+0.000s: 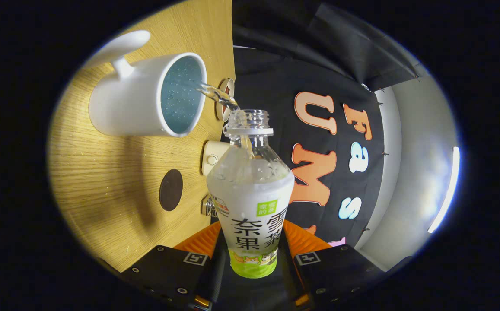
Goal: Take the bottle from table, then pour the juice into the cup, finally place the bottle on the coaster
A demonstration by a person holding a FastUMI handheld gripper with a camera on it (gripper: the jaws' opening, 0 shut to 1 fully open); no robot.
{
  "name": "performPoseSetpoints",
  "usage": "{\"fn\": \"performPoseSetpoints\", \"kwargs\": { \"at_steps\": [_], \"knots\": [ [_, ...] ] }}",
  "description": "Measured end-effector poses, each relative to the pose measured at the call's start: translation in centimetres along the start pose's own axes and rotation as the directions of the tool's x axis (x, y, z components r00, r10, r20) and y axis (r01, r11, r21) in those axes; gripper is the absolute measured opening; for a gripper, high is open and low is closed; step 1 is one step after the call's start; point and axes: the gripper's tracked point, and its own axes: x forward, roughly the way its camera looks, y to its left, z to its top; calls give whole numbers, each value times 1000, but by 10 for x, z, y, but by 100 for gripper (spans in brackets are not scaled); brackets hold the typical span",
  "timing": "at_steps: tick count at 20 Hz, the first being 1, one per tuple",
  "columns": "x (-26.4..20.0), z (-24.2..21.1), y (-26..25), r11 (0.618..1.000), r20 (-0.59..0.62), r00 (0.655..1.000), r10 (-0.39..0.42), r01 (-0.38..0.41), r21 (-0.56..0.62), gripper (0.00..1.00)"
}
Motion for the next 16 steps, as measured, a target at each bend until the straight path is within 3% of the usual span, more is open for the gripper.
{"fn": "performPoseSetpoints", "kwargs": {
  "at_steps": [16],
  "knots": [
    [2, 0, -5, 996, 20, 999, -28, 29, -90, 59]
  ]
}}
